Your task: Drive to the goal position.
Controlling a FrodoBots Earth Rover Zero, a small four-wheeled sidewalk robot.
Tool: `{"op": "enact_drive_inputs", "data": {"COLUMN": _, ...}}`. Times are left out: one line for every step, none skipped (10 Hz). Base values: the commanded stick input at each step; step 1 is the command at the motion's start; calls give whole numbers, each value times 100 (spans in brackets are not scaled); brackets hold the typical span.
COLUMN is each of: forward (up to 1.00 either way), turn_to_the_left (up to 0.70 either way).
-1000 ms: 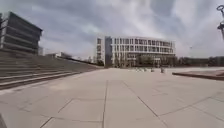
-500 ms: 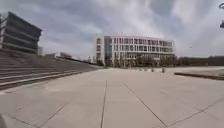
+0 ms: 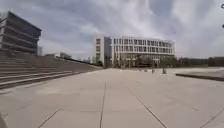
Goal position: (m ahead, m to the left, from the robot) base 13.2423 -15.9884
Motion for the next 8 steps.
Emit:
{"op": "enact_drive_inputs", "data": {"forward": 50, "turn_to_the_left": 0}}
{"op": "enact_drive_inputs", "data": {"forward": 50, "turn_to_the_left": 0}}
{"op": "enact_drive_inputs", "data": {"forward": 50, "turn_to_the_left": 0}}
{"op": "enact_drive_inputs", "data": {"forward": 50, "turn_to_the_left": 0}}
{"op": "enact_drive_inputs", "data": {"forward": 50, "turn_to_the_left": 0}}
{"op": "enact_drive_inputs", "data": {"forward": 50, "turn_to_the_left": 0}}
{"op": "enact_drive_inputs", "data": {"forward": 50, "turn_to_the_left": 0}}
{"op": "enact_drive_inputs", "data": {"forward": 50, "turn_to_the_left": 0}}
